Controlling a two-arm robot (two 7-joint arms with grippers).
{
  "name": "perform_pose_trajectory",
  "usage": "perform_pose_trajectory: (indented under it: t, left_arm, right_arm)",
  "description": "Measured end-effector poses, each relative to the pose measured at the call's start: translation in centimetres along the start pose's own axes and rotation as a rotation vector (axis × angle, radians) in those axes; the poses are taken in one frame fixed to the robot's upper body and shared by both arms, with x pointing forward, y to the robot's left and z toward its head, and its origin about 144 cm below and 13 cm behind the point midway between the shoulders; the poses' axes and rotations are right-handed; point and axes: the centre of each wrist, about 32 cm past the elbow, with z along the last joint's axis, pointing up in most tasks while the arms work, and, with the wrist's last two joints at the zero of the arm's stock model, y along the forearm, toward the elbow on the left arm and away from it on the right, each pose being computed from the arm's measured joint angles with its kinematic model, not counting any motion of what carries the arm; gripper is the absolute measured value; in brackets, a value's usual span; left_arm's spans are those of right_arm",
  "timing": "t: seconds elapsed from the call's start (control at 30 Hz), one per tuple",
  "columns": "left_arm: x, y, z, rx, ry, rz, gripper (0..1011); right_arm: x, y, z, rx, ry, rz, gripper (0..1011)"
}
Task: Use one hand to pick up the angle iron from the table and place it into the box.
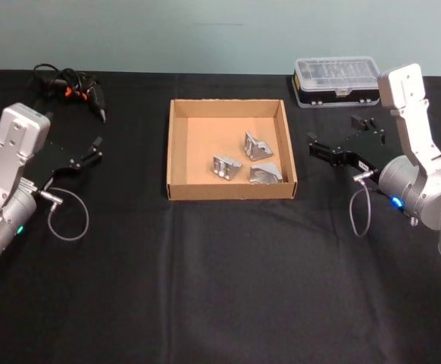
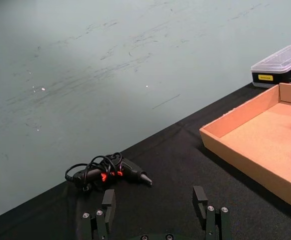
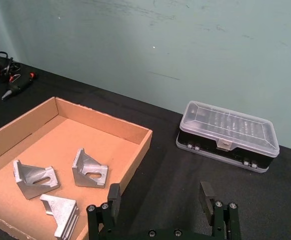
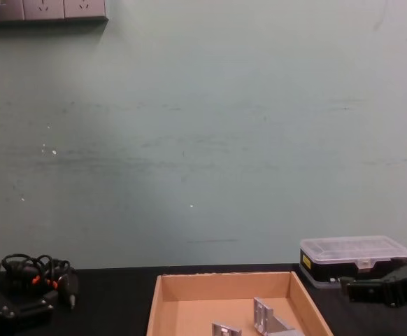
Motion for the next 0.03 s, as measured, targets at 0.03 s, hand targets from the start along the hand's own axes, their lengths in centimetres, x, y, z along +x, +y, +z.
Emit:
perform_pose_trajectory:
  t: [0.03]
  left_arm:
    - [0.00,0.00,0.00,0.000,0.000,0.000,1011]
  right_arm:
    - [0.00,0.00,0.00,0.000,0.000,0.000,1003]
